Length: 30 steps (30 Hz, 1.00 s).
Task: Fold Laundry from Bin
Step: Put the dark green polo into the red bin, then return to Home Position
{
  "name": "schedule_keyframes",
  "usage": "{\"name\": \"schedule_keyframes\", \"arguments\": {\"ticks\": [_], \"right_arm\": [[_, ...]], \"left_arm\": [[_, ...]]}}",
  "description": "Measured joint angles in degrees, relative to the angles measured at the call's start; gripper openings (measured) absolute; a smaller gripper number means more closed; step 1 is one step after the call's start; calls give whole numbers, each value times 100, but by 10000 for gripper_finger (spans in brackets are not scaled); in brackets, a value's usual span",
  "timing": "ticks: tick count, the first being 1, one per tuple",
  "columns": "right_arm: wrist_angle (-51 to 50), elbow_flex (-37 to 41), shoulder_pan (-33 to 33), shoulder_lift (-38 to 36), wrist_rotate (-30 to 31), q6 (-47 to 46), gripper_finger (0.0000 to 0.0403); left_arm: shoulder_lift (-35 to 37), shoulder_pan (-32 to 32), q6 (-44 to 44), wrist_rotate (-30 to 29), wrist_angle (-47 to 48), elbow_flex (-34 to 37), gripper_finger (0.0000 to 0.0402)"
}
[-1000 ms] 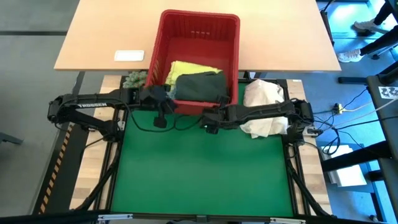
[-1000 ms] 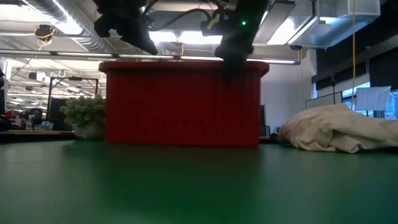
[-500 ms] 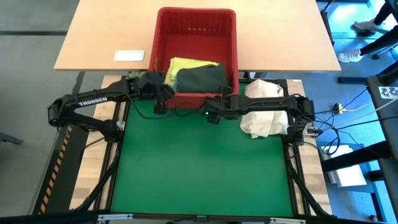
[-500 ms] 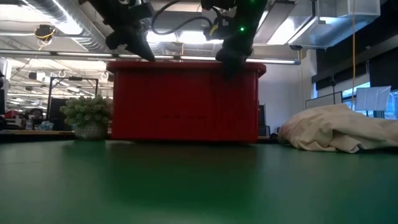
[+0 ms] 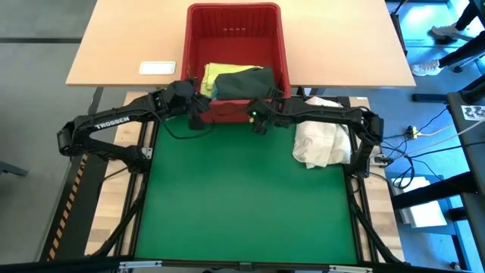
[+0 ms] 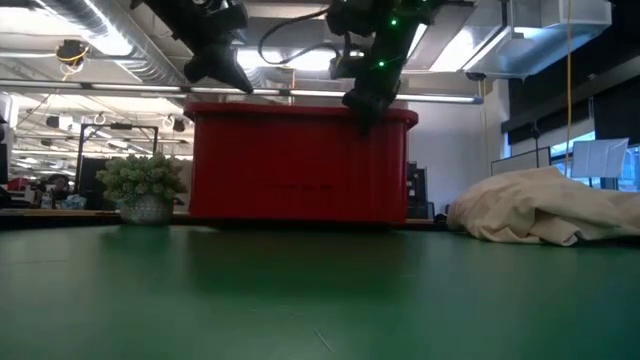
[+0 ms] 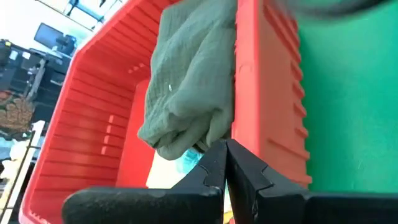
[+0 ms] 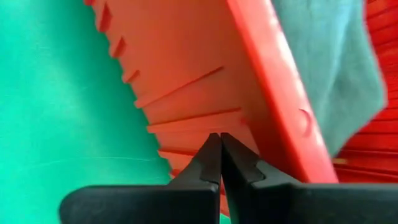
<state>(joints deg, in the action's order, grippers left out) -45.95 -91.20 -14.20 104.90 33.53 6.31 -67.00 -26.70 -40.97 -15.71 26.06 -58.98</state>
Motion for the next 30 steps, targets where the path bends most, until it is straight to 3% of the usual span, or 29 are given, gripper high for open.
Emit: {"name": "schedule_keyframes", "arguments": {"ticks": [9, 15, 20, 23, 30], "right_arm": [[-283, -1, 70, -84, -1861, 213, 5], [-483, -2, 600, -615, -2282, 18, 5], [-341, 12, 1349, -1219, -2011, -282, 5], [292, 310, 1894, -1699, -1691, -173, 5], [2329, 2273, 2891, -3129, -1061, -132, 5]], "left_arm": [[569, 899, 582, 0, 22, -2, 5], [1236, 1736, 1450, -174, 22, -114, 5], [1602, 2593, 2519, -63, 105, -114, 5], [1677, 3325, 2986, -310, 139, -114, 2], [1560, 5262, 3320, -2239, 259, -91, 1]]}}
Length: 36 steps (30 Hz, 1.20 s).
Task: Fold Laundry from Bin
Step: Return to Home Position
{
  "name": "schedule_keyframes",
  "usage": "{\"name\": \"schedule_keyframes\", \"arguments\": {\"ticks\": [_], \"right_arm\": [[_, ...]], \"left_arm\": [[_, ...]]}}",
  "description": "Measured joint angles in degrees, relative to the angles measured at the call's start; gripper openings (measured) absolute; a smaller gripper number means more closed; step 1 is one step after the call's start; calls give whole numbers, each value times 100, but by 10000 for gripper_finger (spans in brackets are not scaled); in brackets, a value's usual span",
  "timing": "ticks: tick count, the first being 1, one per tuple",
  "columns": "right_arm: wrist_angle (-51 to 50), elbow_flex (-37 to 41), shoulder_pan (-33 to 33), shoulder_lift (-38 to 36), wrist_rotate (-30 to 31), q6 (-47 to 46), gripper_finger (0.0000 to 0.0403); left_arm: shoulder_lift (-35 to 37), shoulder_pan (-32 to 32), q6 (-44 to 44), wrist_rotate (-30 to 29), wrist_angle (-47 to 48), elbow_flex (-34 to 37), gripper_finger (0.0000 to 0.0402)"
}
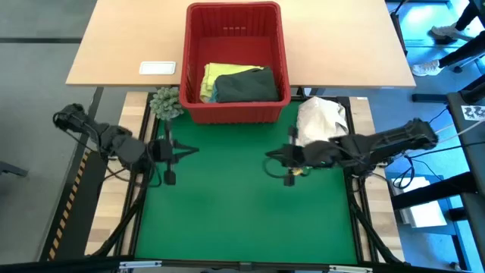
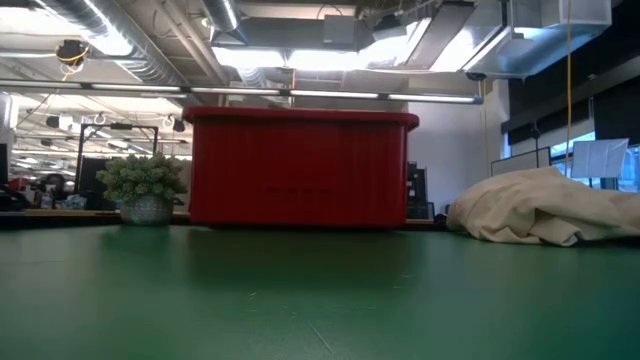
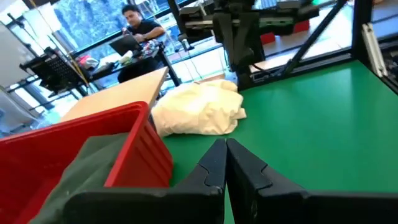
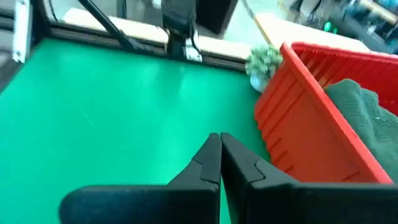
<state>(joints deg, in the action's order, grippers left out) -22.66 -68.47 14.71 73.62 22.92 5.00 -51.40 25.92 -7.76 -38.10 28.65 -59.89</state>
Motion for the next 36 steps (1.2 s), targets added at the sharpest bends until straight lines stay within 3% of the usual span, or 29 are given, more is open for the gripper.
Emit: {"name": "schedule_keyframes", "arguments": {"ticks": [6, 12, 19, 26, 33, 36], "right_arm": [[1820, 1971, 445, -1079, 80, -10, 5], [2701, 3263, 514, -1756, 114, -45, 5], [3002, 4061, 519, -2281, 156, -91, 5], [3054, 4723, 512, -3974, 98, 82, 5], [3388, 5341, 513, -5788, -1559, 472, 5], [3268, 5624, 514, -6386, -1494, 539, 5]], "left_arm": [[46, 930, 439, -1010, -216, 803, 1], [363, 1228, 873, -976, -1476, 2205, 0], [1191, 1374, 424, -907, -3032, 3592, 0], [2764, 1511, -158, -513, -3275, 3959, 0], [3902, 1518, -995, 610, -3039, 3985, 0], [4290, 1518, -1076, 574, -2845, 4188, 0]]}}
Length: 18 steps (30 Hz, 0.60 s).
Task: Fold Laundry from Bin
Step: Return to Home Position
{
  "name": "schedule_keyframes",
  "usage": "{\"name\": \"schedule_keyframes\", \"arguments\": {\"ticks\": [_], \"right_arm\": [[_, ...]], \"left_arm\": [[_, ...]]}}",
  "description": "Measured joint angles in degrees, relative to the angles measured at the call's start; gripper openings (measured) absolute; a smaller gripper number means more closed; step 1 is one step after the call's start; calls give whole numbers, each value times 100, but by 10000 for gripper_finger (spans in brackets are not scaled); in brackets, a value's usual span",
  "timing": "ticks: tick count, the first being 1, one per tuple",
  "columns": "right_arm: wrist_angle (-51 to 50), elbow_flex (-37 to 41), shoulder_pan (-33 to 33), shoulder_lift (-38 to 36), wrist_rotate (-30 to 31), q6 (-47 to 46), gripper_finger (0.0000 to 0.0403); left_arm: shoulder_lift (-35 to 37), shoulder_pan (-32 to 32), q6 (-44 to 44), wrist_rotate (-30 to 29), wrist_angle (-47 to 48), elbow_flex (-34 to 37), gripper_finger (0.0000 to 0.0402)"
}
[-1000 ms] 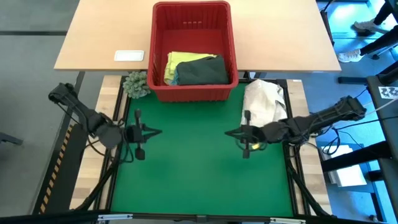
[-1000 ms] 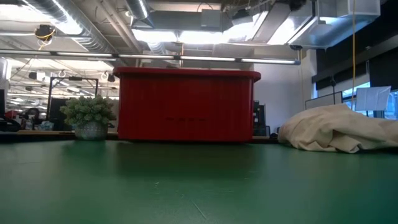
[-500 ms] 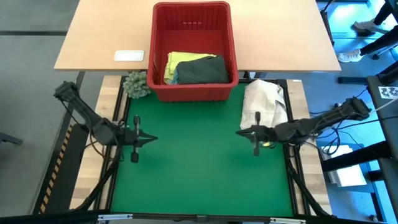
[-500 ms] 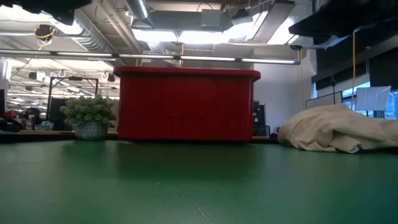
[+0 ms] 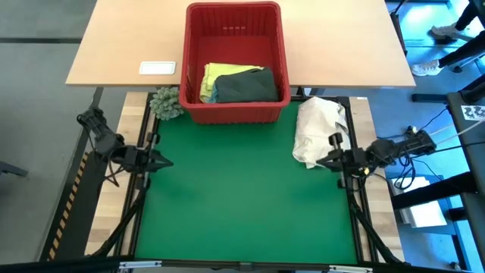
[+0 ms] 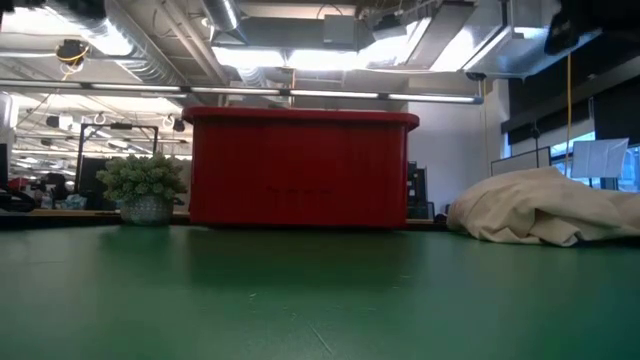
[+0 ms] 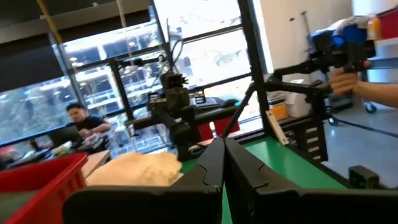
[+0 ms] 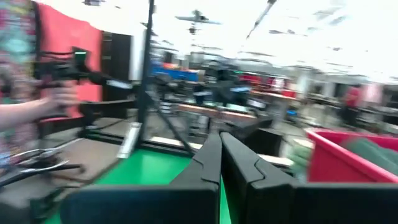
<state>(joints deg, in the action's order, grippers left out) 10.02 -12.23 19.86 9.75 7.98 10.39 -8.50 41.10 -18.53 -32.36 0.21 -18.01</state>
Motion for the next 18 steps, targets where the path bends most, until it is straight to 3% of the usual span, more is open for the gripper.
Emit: {"name": "schedule_keyframes", "arguments": {"ticks": [3, 6, 10, 13, 18], "right_arm": [[-99, 368, -1, -520, 582, 10, 5], [-125, 789, -2, -969, 630, -81, 5], [-50, 1184, 0, -956, 599, -145, 5], [-427, 1182, 0, -924, 920, -415, 5], [-618, 1180, -2, -923, 1009, -558, 5]], "left_arm": [[383, -4, 147, -155, 103, 309, 0], [778, -4, 289, -72, 47, 751, 0], [835, -35, 340, -107, -328, 1323, 0], [836, -37, 435, -107, -773, 1690, 0], [834, -37, 867, 43, -576, 1760, 0]]}}
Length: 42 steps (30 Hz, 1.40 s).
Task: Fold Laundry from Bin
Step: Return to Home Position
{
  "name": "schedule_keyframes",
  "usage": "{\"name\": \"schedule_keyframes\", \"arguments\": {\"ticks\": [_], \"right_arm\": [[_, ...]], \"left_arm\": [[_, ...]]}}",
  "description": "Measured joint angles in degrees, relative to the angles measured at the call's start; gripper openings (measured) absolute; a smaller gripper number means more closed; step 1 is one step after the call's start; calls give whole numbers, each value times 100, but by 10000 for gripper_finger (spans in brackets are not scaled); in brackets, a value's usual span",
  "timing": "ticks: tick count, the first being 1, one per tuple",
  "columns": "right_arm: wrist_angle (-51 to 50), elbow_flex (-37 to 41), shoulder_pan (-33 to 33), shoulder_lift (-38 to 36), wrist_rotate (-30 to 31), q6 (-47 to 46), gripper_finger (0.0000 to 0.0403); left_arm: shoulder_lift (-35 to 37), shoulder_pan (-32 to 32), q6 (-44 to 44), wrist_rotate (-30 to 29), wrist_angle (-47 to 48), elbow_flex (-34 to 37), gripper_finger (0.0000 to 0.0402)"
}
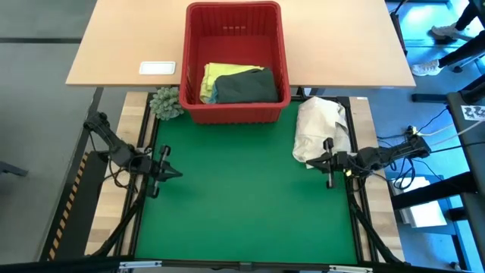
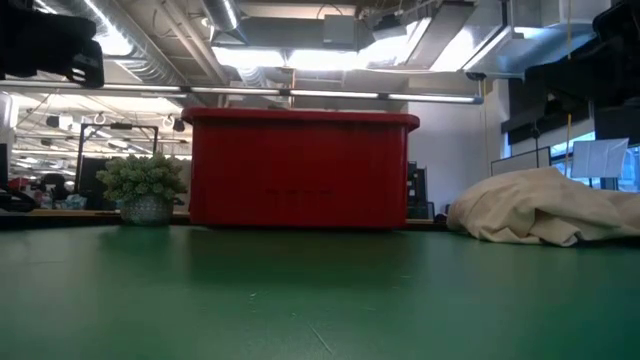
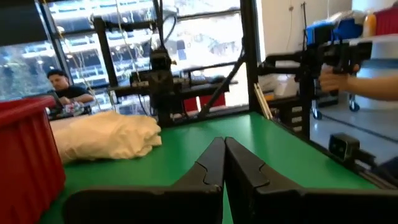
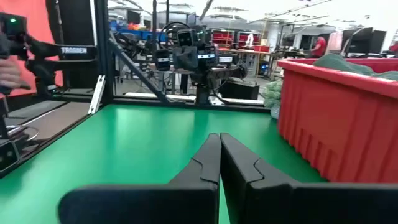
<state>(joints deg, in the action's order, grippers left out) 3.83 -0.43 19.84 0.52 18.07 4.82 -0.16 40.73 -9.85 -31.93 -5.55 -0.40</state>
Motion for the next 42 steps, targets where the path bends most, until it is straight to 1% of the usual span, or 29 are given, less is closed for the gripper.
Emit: {"name": "schedule_keyframes", "arguments": {"ticks": [3, 6, 9, 15, 17, 22, 42], "right_arm": [[-7, 0, 0, 20, -5, -1, 5], [-3, 0, 0, 56, 175, 70, 5], [2, 0, 0, 57, 213, 101, 5], [-1, 0, 0, 56, 238, 146, 5], [2, 0, 0, 56, 305, 179, 5], [-6, 0, 1, 58, 193, 188, 5], [-11, 0, 2, 58, 187, 190, 5]], "left_arm": [[-4, 0, -1, -8, 40, 0, 0], [-13, 0, -23, -199, 36, 0, 0], [-15, 0, -22, -332, 33, 0, 0], [-15, 0, -269, -345, 36, 0, 0], [-15, 0, -264, -345, 36, 0, 0], [-17, 0, -266, -345, 36, 0, 0], [-20, 0, -270, -336, 36, 0, 0]]}}
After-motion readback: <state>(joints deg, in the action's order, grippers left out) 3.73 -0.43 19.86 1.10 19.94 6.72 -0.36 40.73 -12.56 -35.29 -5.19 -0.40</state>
